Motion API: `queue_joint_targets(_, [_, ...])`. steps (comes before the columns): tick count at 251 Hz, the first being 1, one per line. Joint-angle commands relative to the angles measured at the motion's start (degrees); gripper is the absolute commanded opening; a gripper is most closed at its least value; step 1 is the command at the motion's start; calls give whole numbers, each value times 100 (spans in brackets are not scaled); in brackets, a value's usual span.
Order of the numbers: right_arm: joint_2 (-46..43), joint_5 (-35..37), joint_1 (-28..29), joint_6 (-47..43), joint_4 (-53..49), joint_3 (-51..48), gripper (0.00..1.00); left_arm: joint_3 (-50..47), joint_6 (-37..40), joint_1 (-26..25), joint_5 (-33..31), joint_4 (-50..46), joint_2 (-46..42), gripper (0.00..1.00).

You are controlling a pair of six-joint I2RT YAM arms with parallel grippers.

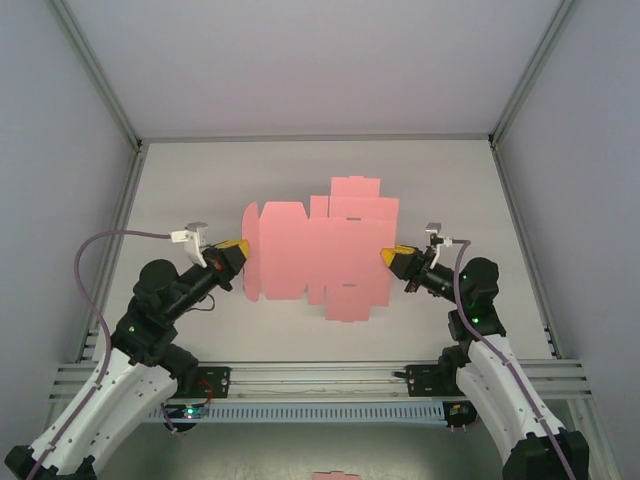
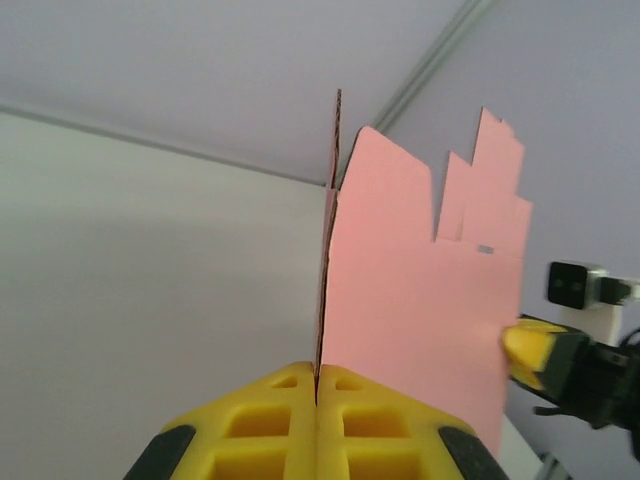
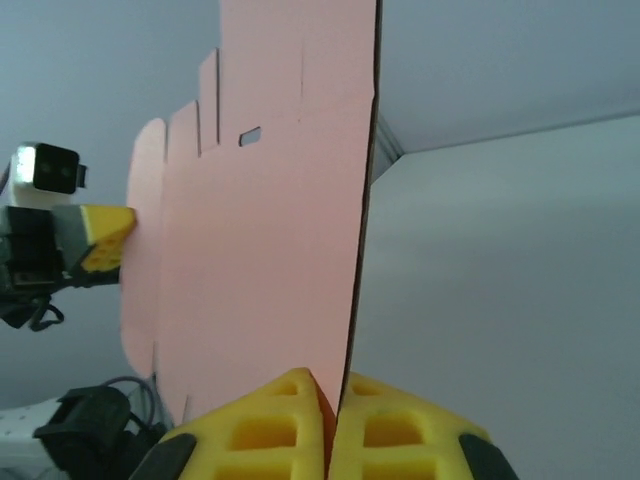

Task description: Assemble paper box

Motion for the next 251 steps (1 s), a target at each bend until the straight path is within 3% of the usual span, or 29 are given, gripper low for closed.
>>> queue_joint_targets(1, [84, 110, 46, -320, -493, 264, 0, -58, -90, -82, -674, -397, -43, 27])
queue_joint_targets(16, [122, 230, 103, -360, -763, 526, 0, -32, -232, -77, -1172, -817, 3, 79])
queue_joint_targets(26, [126, 301, 174, -491, -1112, 673, 0, 11, -260, -81, -1507, -1121, 26, 98])
queue_joint_targets(29, [122, 321, 209, -552, -1238, 712, 0, 27, -273, -77, -1613, -1207, 36, 100])
queue_joint_targets(64, [47, 864, 799, -1099, -2508, 1226, 0, 345, -290, -80, -2642, -2036, 148, 100])
queue_joint_targets(118, [-243, 1390, 1613, -1149, -3677, 2224, 0, 789, 149, -74, -2789, -1784, 385, 100])
queue_joint_targets(164, [-76, 1070, 1741, -1128, -4831, 2923, 0, 1423, 331, -68, -3328, -2110, 698, 100])
queue_joint_targets(207, [335, 1373, 1771, -1510, -5547, 3402, 0, 1629, 379, -68, -3375, -2188, 1046, 100])
queue_joint_targets(251, [1412, 3149, 1829, -2219, -6417, 3762, 0, 1601, 390, -68, -3243, -2164, 1191, 100])
